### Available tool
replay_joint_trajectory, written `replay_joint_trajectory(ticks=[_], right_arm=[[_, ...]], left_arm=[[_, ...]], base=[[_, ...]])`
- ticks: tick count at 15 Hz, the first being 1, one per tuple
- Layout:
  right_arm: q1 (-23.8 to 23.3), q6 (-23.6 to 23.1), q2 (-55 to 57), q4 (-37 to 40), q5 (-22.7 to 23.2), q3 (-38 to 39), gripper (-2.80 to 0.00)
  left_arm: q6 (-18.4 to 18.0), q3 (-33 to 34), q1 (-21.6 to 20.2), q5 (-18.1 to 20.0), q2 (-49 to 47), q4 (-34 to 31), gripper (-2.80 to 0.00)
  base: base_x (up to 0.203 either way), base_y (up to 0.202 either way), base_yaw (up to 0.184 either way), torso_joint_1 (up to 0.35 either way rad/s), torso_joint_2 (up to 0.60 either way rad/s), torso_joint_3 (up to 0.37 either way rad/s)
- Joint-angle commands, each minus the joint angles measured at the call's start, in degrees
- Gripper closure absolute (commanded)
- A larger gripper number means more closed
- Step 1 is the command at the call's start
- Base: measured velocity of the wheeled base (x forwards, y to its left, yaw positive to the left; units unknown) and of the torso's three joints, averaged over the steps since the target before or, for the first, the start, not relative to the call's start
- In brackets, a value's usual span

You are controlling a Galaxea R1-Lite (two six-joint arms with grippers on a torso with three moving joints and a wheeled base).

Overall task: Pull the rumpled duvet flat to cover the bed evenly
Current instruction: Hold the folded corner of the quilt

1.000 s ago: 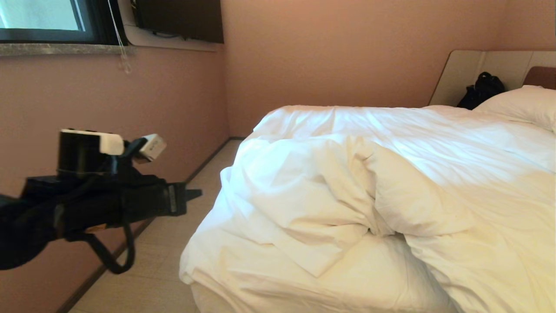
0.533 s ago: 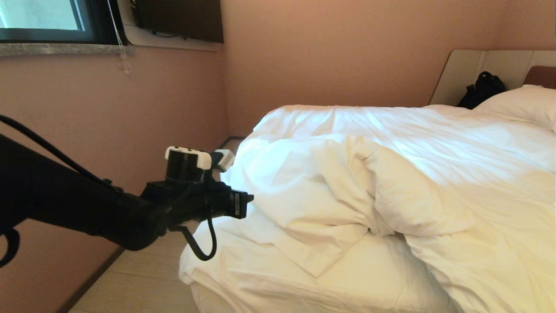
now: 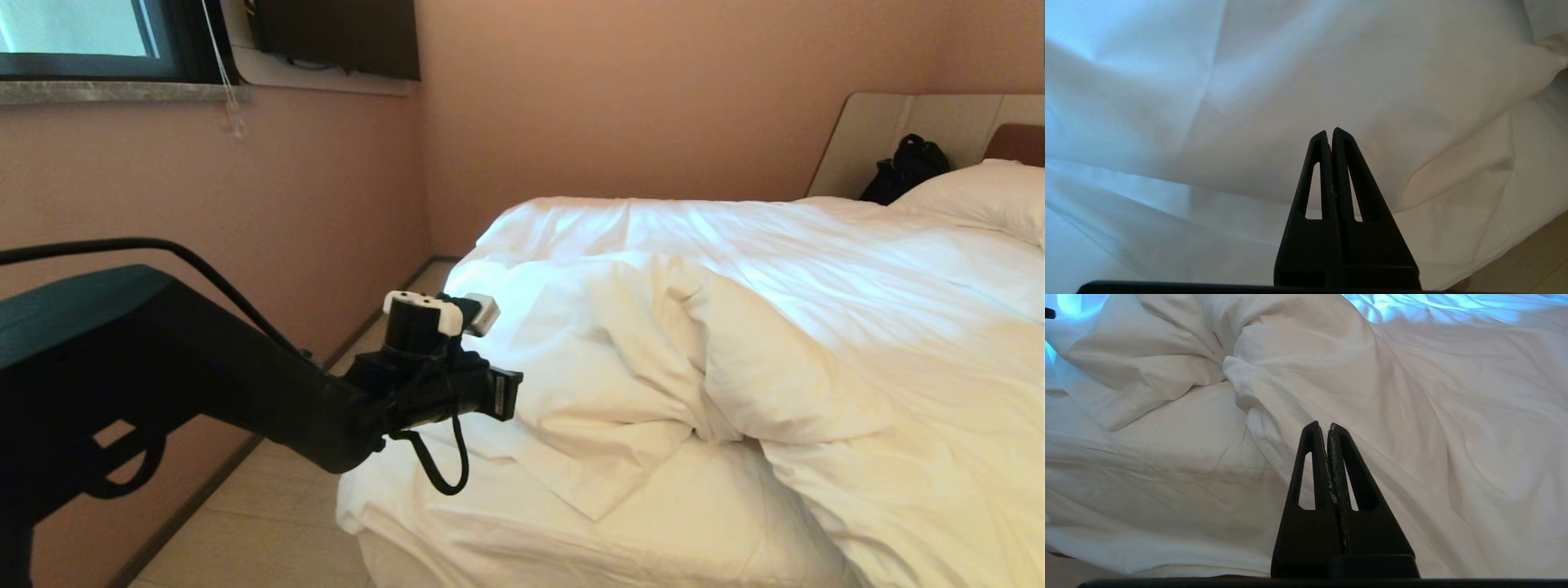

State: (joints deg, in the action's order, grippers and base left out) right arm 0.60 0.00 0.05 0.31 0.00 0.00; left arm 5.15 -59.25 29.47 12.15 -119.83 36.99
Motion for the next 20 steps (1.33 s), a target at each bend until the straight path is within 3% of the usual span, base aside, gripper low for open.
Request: replay_joint_trajectory(ticks=[1, 5, 6, 8, 14, 20], right_arm=[[0.0, 0.0, 0.0, 0.0, 0.0, 0.0, 0.0], [0.0, 0.0, 0.0, 0.0, 0.0, 0.0, 0.0], [0.0, 0.0, 0.0, 0.0, 0.0, 0.0, 0.0], [0.0, 0.0, 0.0, 0.0, 0.0, 0.0, 0.0], [0.0, 0.0, 0.0, 0.0, 0.0, 0.0, 0.0], [0.0, 0.0, 0.0, 0.0, 0.0, 0.0, 0.0]], left_arm=[[0.0, -1.1, 1.5, 0.1, -1.7, 0.3, 0.0], [-0.4, -3.1, 3.6, 0.0, -4.7, 0.3, 0.0], [-1.4, -3.6, 4.4, -0.1, -5.7, 0.3, -2.8], [-3.1, -3.7, 5.8, -0.2, -6.4, 0.5, -2.8], [-3.7, -0.2, 8.0, -1.2, -5.1, 7.8, -2.8], [-9.7, -1.3, 8.4, -5.2, -11.2, 10.6, -2.8]], base=[[0.0, 0.0, 0.0, 0.0, 0.0, 0.0], [0.0, 0.0, 0.0, 0.0, 0.0, 0.0], [0.0, 0.0, 0.0, 0.0, 0.0, 0.0], [0.0, 0.0, 0.0, 0.0, 0.0, 0.0], [0.0, 0.0, 0.0, 0.0, 0.0, 0.0], [0.0, 0.0, 0.0, 0.0, 0.0, 0.0]])
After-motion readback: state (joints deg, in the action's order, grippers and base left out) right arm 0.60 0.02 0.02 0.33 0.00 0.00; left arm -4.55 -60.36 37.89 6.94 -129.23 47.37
